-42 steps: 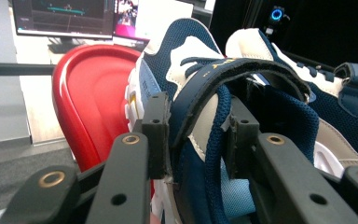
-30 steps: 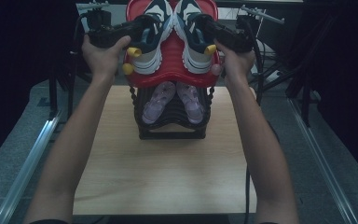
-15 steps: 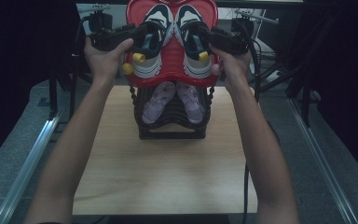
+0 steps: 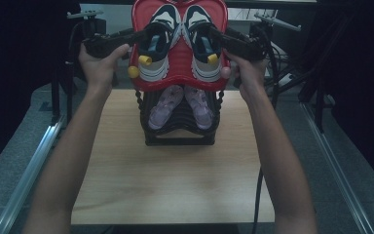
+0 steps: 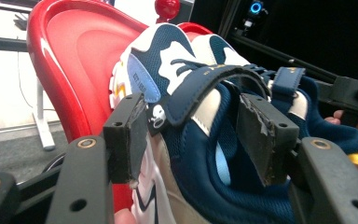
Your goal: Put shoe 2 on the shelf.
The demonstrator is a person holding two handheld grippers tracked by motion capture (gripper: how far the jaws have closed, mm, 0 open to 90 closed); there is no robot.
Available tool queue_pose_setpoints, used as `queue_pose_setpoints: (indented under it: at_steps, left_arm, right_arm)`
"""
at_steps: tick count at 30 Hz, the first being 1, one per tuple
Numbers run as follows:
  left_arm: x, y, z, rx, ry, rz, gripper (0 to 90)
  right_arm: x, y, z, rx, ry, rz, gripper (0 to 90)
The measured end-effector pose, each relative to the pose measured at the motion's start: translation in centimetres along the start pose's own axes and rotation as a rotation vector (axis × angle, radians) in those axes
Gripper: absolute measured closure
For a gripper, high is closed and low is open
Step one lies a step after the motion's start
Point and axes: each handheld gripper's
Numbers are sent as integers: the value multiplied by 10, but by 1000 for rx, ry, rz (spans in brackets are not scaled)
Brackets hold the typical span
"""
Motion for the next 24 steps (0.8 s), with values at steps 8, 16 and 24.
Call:
queue_pose_setpoints:
  at_steps: [8, 16, 24]
  left_arm:
    - [6, -1, 20, -3, 10, -19, 435]
    - [21, -6, 39, 7, 2, -10, 421]
    - [37, -7, 53, 0, -4, -18, 416]
  right_arm:
    - [5, 4, 20, -34, 40, 10, 330]
    - [26, 7, 43, -17, 53, 47, 343]
    - [40, 14, 60, -8, 61, 40, 348]
Point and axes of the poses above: each handheld gripper's, and its own axes: z roughly backward along the jaws, x roughly out of its underside, y roughly to its right, and after that the axes turned 9 degrees about -y, right-handed
